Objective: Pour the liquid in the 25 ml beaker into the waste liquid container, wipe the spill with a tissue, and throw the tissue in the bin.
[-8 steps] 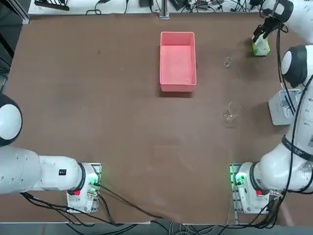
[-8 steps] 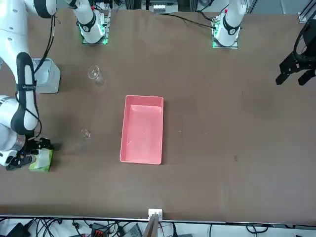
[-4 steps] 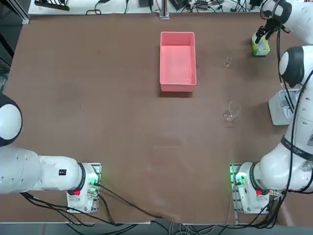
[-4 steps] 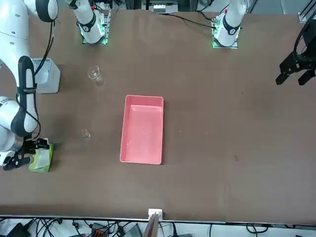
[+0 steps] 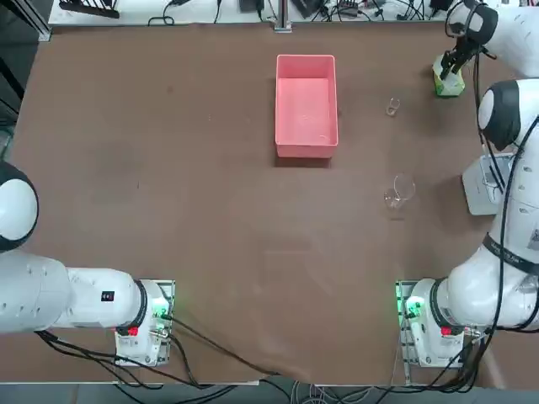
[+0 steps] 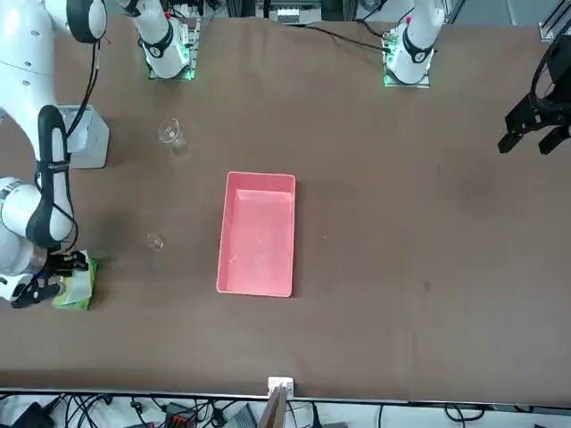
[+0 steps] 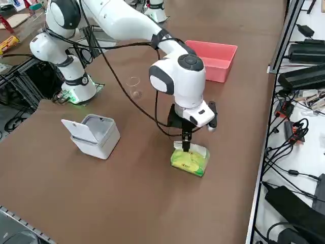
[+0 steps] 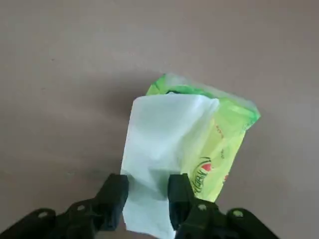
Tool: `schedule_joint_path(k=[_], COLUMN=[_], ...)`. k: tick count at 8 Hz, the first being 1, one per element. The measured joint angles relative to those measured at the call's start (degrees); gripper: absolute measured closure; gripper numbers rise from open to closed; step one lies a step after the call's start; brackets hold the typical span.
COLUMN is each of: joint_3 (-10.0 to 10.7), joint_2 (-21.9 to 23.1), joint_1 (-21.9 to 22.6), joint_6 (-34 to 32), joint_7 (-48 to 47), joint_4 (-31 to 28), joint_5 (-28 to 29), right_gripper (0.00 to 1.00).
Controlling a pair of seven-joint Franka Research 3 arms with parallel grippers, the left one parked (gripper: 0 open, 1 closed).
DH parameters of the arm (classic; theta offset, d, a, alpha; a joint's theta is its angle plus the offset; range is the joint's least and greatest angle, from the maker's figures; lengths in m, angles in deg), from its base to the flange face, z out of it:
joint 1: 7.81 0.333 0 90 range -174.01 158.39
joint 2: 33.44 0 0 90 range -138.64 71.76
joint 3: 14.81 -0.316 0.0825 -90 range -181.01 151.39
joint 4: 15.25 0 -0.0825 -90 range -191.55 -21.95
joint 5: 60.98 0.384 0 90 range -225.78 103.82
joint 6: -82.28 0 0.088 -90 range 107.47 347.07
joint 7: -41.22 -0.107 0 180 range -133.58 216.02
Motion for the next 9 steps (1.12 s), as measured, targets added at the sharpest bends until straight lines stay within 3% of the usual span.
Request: schedule_joint_path(k=[1,2,3,4,9], joint_3=[0.02,0.07,0.16,0.19,0.30], joint_2=[-0.32,-0.36,-0.36,-0.37,-0.14], joint_1=[0.01,0.01,0.03,0.09,0.40], joint_6=[0.00,0.00,0.00,-0.01,-3.89], joint_7=[0.00,0.00,0.00,0.00,0.36], joint_4=[0.44,0.68,0.98,1.25,4.39], joint_5=[-0.04,-0.12,-0.32,-1.04,-4.17], right_gripper=[0.67,0.71,0.90,0.98,0.98])
